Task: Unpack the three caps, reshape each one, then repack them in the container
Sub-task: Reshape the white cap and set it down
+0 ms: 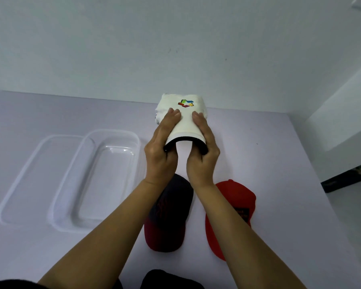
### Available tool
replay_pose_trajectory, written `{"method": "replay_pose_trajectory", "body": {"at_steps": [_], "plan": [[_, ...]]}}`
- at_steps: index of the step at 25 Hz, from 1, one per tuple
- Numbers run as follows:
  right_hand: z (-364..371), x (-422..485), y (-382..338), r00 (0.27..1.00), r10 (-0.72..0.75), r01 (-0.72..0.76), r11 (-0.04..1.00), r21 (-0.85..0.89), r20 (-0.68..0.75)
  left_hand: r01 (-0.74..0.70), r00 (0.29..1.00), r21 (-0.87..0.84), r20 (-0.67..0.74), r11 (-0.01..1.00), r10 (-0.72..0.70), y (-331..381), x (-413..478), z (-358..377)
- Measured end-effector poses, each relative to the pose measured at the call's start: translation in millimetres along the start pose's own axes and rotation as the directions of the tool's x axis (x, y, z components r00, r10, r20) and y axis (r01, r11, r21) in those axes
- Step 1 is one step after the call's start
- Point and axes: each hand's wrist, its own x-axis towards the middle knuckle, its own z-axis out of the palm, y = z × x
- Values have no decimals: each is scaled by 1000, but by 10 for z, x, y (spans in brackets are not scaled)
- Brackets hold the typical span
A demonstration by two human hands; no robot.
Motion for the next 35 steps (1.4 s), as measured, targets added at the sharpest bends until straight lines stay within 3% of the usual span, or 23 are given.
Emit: {"method": "replay_pose_trajectory", "body": {"at_steps": [4,6,8,10,13,15,18,21,23,25,27,29,30,32,34,35], "plan": [[88,-45,-39,997,61,-60,998,21,-48,68,996,-28,-58,997,-70,36,-34,12],[77,-74,-38,998,62,-62,997,38,-2,59,998,-3,-25,998,-59,34,-44,-42],[-74,-66,35,992,-28,34,998,-48,122,-44,992,73,120,996,35,-21,-3,-186],[-256,-60,114,962,-101,144,977,-158,253,-124,939,77,330,989,92,-72,73,-342],[-334,-108,166,945,-92,166,962,-217,314,-130,857,33,507,991,95,-21,111,-409],[-264,-169,92,972,-26,71,979,-191,232,-170,891,41,434,985,136,31,85,-347],[-47,-281,-109,988,153,-152,987,-45,31,-177,974,104,162,979,159,116,-53,-171],[38,-354,-178,983,184,-184,983,7,-29,-134,991,107,39,985,130,195,-143,-100],[-108,-288,-107,995,81,-77,995,-61,52,-224,963,87,171,971,207,176,-59,-193],[-331,-200,0,976,-76,114,976,-184,203,-292,885,56,395,955,247,98,85,-348],[-487,-115,69,916,-212,318,902,-293,342,-227,819,90,557,970,140,10,167,-442],[-520,-55,70,869,-268,422,841,-339,416,-36,811,176,580,984,-74,3,128,-439],[-500,-38,44,886,-238,387,852,-352,397,26,820,191,557,981,-129,14,83,-410],[-437,-25,-71,959,-44,138,936,-325,281,6,864,202,492,979,-107,30,4,-367],[-406,-43,-151,952,157,-90,964,-251,262,-105,894,199,448,974,5,-12,-36,-368],[-401,-61,-174,934,201,-135,964,-229,295,-140,902,186,430,973,47,-32,-46,-370]]}}
